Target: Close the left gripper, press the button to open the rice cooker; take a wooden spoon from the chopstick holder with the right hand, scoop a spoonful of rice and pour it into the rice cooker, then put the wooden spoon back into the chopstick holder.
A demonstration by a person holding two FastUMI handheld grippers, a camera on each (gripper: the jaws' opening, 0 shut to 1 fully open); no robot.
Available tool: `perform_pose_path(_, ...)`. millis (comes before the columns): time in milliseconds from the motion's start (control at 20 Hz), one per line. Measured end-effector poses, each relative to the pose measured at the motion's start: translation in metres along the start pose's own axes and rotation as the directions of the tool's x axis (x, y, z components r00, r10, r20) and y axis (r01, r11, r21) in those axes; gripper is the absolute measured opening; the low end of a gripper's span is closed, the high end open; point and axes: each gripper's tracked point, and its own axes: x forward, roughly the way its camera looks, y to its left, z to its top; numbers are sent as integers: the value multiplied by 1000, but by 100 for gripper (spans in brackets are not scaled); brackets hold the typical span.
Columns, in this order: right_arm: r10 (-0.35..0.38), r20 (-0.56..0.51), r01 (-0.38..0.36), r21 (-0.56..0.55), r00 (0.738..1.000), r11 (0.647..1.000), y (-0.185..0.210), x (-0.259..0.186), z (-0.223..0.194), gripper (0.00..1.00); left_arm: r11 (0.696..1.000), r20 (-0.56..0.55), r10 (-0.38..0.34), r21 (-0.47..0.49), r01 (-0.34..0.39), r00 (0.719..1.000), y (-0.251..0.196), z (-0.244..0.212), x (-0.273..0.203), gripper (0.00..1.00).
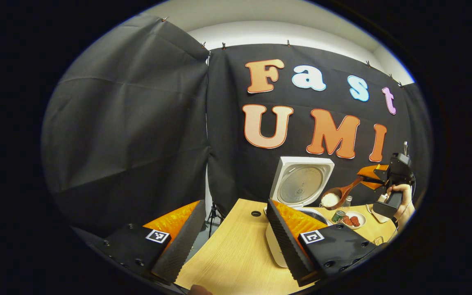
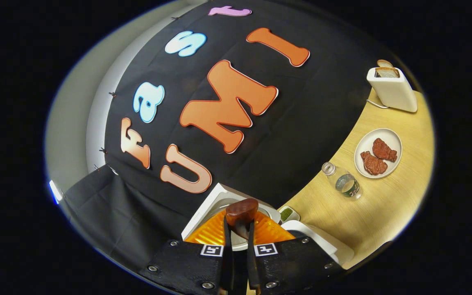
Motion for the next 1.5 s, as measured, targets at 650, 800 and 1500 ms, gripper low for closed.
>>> perform_pose_path(650, 20, 21, -15, -208, 1000, 978, 12, 6, -2, 13, 1000, -18, 6, -2, -6, 1000, 1, -7, 9, 100)
perform_pose_path(800, 37, 24, -30, -241, 999, 970, 20, 4, -1, 13, 1000, -19, 1, -6, -2, 1000, 0, -8, 8, 100)
perform_pose_path(1500, 75, 18, -64, -355, 997, 933, 35, 3, -5, 13, 1000, -23, 5, -14, -5, 1000, 5, -12, 10, 100)
